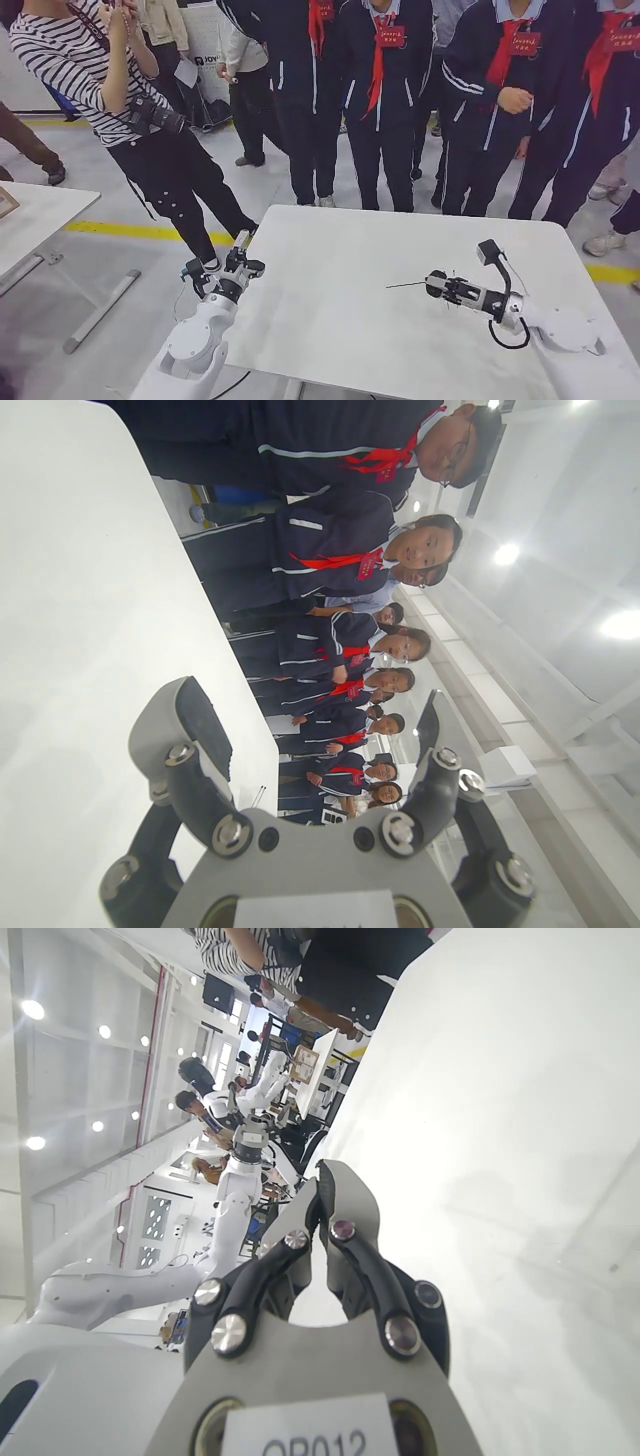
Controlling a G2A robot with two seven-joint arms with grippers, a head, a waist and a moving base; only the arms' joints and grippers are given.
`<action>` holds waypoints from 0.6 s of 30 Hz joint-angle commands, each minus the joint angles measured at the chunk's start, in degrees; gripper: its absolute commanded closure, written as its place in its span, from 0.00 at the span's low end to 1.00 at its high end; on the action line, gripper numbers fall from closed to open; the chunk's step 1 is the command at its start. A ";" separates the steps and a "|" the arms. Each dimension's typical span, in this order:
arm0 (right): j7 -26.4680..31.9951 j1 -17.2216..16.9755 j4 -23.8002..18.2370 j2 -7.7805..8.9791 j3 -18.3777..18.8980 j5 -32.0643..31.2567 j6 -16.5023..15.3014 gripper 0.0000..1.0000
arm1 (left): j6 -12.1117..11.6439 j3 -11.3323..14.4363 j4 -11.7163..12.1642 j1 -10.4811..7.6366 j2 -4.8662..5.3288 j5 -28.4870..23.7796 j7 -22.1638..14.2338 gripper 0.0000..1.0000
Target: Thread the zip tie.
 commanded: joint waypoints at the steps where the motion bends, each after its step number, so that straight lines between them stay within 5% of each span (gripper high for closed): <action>1: 0.45 0.22 0.29 -0.11 -0.34 0.82 0.77 1.00 | 0.00 0.00 0.00 0.00 0.00 0.00 0.00 0.00; 10: 0.45 0.22 0.29 -0.11 -0.34 0.82 0.77 1.00 | 0.00 0.00 0.00 0.00 0.00 0.00 0.00 0.00; 18: -7.30 -1.31 -5.16 -0.24 -0.81 -6.76 -2.09 1.00 | 5.94 -0.34 -5.61 2.70 0.74 2.85 -12.52 0.00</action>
